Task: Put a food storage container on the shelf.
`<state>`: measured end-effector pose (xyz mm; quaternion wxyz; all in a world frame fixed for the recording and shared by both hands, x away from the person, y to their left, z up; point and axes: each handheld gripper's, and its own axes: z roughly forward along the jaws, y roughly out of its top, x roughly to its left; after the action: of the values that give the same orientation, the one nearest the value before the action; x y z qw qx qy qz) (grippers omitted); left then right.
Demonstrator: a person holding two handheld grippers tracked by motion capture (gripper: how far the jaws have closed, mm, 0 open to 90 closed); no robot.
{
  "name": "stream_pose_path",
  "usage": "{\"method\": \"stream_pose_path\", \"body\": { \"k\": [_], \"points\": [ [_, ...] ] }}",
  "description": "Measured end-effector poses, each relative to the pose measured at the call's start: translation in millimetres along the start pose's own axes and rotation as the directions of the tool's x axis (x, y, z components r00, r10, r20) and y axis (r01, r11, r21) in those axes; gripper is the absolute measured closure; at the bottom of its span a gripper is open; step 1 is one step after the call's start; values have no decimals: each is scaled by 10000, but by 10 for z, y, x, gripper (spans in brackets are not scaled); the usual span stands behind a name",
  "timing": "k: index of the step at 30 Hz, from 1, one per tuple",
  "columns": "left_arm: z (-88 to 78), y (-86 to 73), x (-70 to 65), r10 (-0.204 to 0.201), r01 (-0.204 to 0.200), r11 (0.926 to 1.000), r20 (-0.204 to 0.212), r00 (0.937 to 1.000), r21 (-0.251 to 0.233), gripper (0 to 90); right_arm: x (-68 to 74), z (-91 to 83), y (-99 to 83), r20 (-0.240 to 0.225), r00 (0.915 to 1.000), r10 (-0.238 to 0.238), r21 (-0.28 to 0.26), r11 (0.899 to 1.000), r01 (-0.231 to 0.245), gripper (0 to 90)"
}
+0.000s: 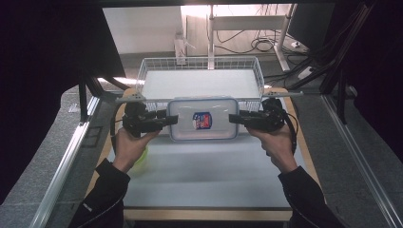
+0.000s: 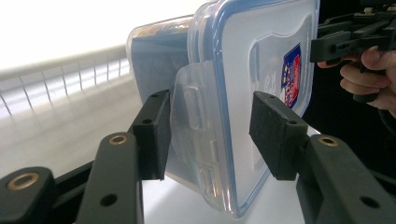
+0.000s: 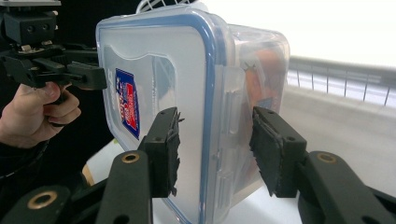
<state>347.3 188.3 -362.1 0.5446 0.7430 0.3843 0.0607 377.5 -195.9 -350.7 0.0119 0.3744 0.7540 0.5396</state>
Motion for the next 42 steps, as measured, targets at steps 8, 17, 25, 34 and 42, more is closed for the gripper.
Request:
{"method": "stream_pose_path", "body": {
  "k": [8, 17, 25, 34, 42],
  "points": [
    [-40, 293, 76, 75, -74, 9996, 21, 10000, -275, 496, -10, 2, 267, -22, 10000, -38, -256, 9997, 37, 534],
    [-1, 539, 216, -35, 40, 9997, 187, 9998, -258, 496, -35, 21, 547, 215, 9997, -94, -361, 9993, 101, 532],
    [43, 770, 345, -50, 56, 9998, 293, 9996, -194, 497, -99, 58, 761, 355, 9994, 15, -549, 9985, 4, 531],
    [84, 946, 493, -160, 167, 9992, 198, 9997, -353, 496, -218, 165, 900, 263, 9990, 371, -732, 9967, -351, 529],
    [173, 980, 632, -463, 470, 9979, 180, 9988, -438, 495, -350, 273, 995, 277, 9977, 619, -791, 9951, -596, 528]
  ]
}}
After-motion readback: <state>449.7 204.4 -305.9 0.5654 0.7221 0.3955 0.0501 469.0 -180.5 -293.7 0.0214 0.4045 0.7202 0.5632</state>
